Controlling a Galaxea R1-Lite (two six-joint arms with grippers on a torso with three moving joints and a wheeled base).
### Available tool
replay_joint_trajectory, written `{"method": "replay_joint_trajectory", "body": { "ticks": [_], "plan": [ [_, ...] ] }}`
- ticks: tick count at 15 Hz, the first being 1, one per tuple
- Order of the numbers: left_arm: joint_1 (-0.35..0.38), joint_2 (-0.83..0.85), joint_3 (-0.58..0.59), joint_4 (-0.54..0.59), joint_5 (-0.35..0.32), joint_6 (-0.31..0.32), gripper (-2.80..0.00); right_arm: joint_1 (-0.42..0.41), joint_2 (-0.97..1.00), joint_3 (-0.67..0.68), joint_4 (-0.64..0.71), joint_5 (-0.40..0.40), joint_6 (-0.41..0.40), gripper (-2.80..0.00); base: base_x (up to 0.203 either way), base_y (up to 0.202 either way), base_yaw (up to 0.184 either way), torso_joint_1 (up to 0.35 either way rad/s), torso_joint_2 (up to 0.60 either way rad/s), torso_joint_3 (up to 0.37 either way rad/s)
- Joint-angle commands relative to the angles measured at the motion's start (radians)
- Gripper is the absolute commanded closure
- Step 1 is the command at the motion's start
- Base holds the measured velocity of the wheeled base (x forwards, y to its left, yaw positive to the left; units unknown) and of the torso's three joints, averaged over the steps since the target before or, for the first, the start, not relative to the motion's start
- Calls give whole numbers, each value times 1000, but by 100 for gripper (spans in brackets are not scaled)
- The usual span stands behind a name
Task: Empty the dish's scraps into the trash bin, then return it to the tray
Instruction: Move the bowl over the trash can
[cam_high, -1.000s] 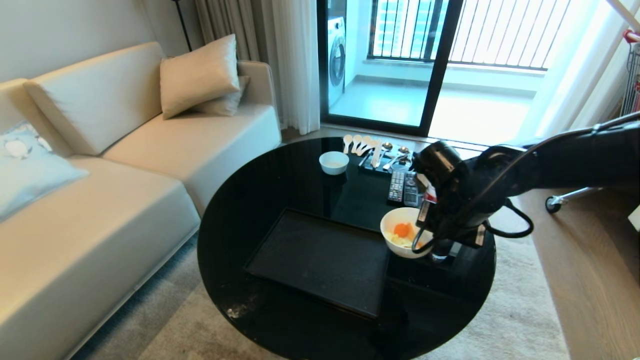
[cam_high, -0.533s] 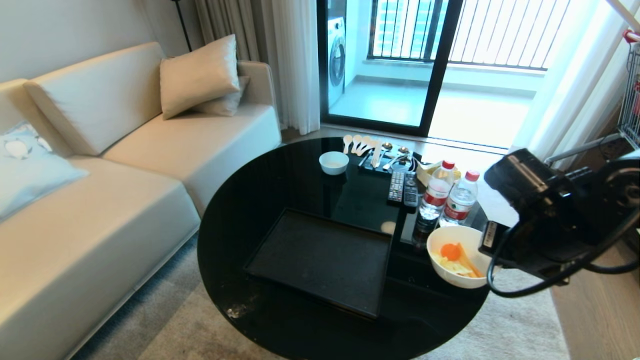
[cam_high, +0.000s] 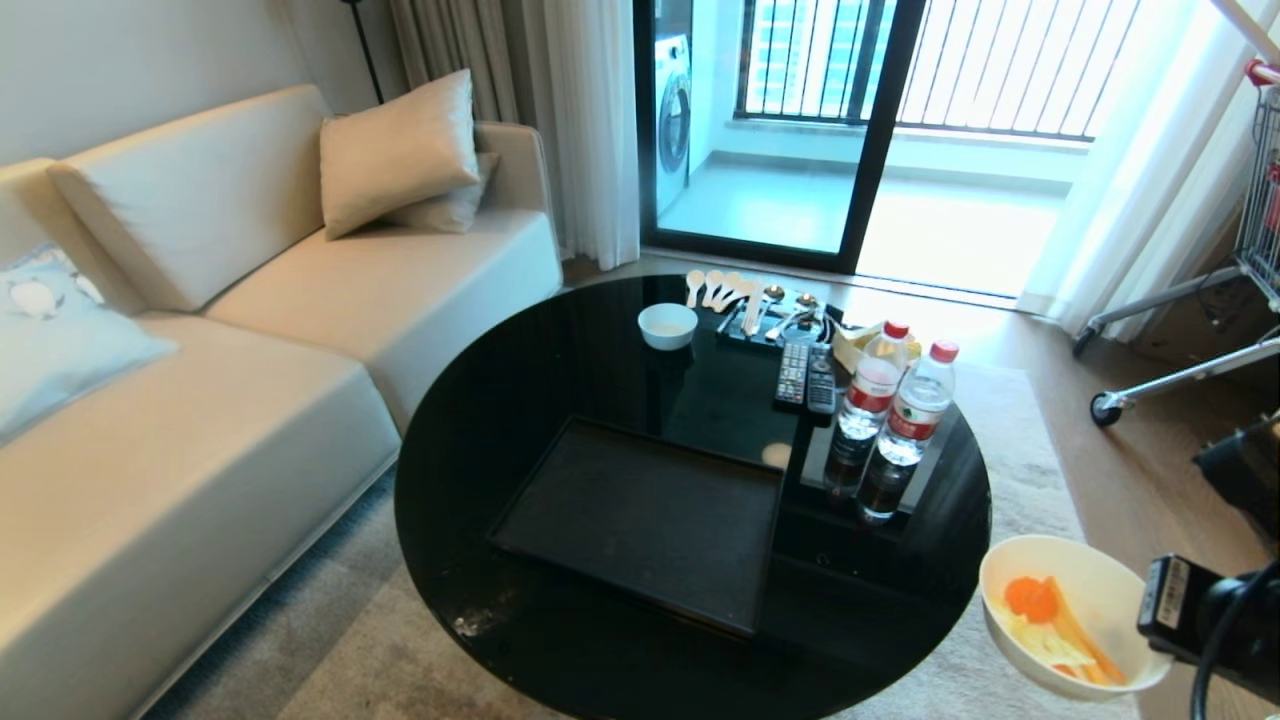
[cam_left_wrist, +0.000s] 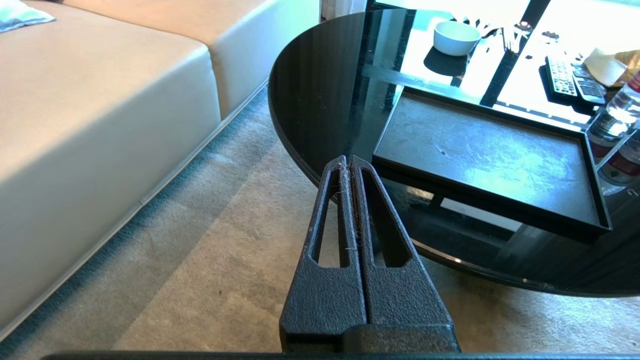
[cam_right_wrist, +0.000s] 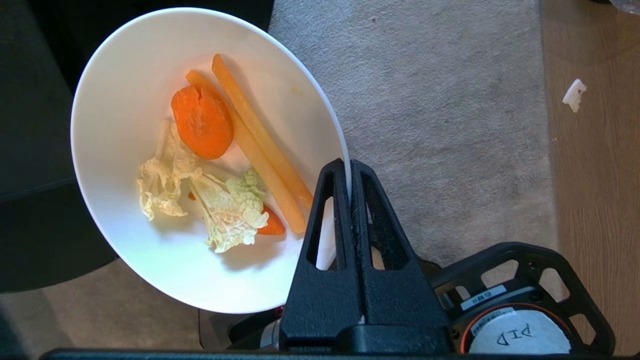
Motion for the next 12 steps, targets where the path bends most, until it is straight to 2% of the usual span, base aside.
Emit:
{"method": "replay_joint_trajectory", "body": {
  "ticks": [1,4,7,12],
  "plan": [
    [0,0,0,0,0,-1,0,-2,-115,88,2,-1,8,0,0,0,0,0,0,0],
    [0,0,0,0,0,-1,0,-1,-149,144,-11,3,54,0,0,0,0,0,0,0],
    [0,0,0,0,0,-1,0,0,-179,198,-40,19,55,0,0,0,0,0,0,0],
    [0,0,0,0,0,-1,0,0,-207,198,-40,27,56,0,0,0,0,0,0,0]
  ]
}}
